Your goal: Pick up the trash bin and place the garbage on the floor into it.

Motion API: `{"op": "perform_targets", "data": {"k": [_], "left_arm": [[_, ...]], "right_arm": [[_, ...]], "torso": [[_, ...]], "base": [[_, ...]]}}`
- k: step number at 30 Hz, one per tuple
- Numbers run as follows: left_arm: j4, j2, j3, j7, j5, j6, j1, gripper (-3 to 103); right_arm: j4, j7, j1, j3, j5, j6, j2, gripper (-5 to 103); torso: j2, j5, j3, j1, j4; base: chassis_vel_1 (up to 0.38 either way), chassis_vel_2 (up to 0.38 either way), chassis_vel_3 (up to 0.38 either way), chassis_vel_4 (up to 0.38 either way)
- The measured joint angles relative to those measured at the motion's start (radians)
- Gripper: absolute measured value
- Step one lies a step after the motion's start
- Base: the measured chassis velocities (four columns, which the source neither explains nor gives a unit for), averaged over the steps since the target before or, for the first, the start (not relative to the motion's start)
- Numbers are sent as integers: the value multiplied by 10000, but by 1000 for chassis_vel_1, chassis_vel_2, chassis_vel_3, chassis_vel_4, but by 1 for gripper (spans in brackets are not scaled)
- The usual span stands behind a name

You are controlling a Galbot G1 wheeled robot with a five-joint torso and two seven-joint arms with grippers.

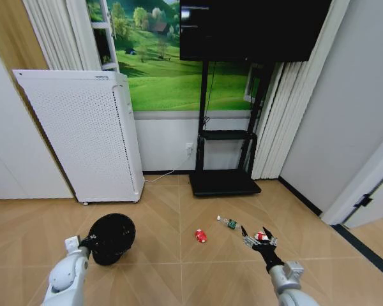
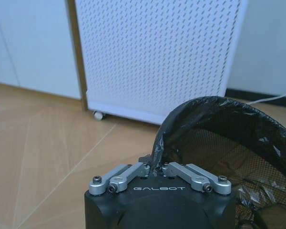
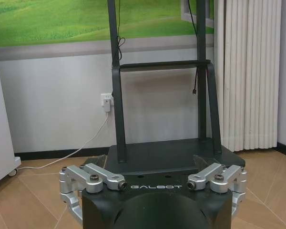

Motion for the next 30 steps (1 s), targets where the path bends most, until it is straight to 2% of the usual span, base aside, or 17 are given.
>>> {"op": "perform_targets", "data": {"k": [2, 3, 6, 7, 10, 11, 13, 18, 21, 22, 24, 25, 27, 30], "left_arm": [[-32, 81, 96, 229, 134, -390, -31, 3], [-32, 81, 96, 229, 134, -390, -31, 3], [17, 276, 268, 603, 690, -1725, -124, 3], [17, 276, 268, 603, 690, -1725, -124, 3], [116, 456, 435, 1129, 1075, -2980, -229, 3], [116, 456, 435, 1129, 1075, -2980, -229, 3], [125, 536, 513, 1689, 1195, -3773, -305, 3], [40, 538, 621, 2188, 1151, -4324, -358, 3], [-246, 566, 724, 2578, 1179, -4632, -226, 3], [-246, 566, 724, 2578, 1179, -4632, -226, 3], [-638, 727, 734, 2694, 1187, -4711, -79, 3], [-638, 727, 734, 2694, 1187, -4711, -79, 3], [-980, 990, 710, 2701, 1128, -4673, -18, 3], [-1237, 1254, 692, 2634, 1029, -4555, -4, 3]], "right_arm": [[-41, -14, -15, -9, -2, 27, 0, 100], [-41, -14, -15, -9, -2, 27, 0, 100], [-85, -18, -18, -18, -10, 61, 2, 100], [-85, -18, -18, -18, -10, 61, 2, 100], [-134, 28, 39, -58, -39, 63, 7, 100], [-134, 28, 39, -58, -39, 63, 7, 100], [-162, 87, 113, -197, -122, -110, -42, 100], [-338, -17, 310, -690, 53, -669, -296, 100], [-850, -11, 815, -1568, 942, -1341, -766, 100], [-850, -11, 815, -1568, 942, -1341, -766, 100], [-1142, 117, 1313, -2173, 2176, -2265, -1127, 100], [-1142, 117, 1313, -2173, 2176, -2265, -1127, 100], [-1423, 240, 1739, -2584, 2630, -2833, -1389, 100], [-1760, 440, 2119, -2969, 2815, -3035, -1554, 100]], "torso": [[0, -1, 1, 0, -1], [0, -1, 1, 0, -1], [0, 1, 0, 0, 2], [0, 1, 0, 0, 2], [0, -2, 0, 0, 0], [0, -2, 0, 0, 0], [0, 0, 0, 0, 0], [0, -3, -1, -1, -1], [0, -4, 0, -1, 1], [0, -4, 0, -1, 1], [1, 0, 0, -1, 3], [1, 0, 0, -1, 3], [0, -2, 0, -1, 3], [1, 0, 0, -1, 2]], "base": [[0, 0, 0, 0], [0, 0, 0, 0], [0, 0, 0, 0], [0, 0, 0, 0], [0, 0, 0, 0], [0, 0, 0, 0], [0, 0, 0, 0], [0, 0, 0, 0], [0, 0, 0, 0], [0, 0, 0, 0], [0, 0, 0, 0], [0, 0, 0, 0], [0, 0, 0, 0], [0, 0, 0, 0]]}}
